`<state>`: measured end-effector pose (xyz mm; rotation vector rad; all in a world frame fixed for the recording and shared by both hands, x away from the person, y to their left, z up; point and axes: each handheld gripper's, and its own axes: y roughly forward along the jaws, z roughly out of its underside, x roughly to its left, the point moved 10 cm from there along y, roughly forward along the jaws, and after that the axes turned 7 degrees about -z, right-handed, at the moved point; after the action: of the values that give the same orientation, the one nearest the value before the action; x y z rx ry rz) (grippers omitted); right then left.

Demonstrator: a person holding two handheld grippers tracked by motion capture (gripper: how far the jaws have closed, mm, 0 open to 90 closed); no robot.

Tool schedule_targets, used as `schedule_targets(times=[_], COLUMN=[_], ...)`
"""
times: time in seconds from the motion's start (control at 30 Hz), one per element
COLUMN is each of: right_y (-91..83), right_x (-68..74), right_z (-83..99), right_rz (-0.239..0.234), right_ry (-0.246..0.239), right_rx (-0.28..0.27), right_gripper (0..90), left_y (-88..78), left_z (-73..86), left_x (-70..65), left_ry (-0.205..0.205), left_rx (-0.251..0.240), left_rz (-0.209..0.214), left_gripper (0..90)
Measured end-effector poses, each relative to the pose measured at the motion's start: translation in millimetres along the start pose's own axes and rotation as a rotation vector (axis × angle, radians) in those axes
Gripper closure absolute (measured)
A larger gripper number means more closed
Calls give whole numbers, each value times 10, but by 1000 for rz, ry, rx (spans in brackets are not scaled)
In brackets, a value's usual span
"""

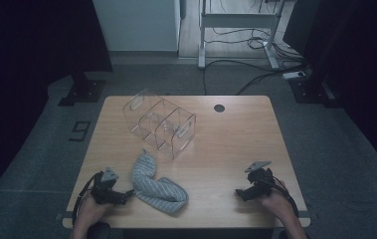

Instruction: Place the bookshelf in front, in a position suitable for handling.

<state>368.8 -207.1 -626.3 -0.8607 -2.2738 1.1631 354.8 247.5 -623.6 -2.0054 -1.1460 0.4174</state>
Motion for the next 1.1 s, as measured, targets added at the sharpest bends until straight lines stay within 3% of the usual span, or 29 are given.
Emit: schedule_targets(times=[0.83, 1.1], right_y=[6, -12], right_x=[1, 4], right_z=[-12, -18], right_rz=[6, -14], right_ry=[16, -8], right_rx=[14, 22], right_gripper=[0, 0], left_y=[5, 6], left_z=[-3, -4], left_x=[6, 6], left_ry=[3, 2], left_rx=[-18, -18], left_rz=[7, 7], left_gripper=[0, 0])
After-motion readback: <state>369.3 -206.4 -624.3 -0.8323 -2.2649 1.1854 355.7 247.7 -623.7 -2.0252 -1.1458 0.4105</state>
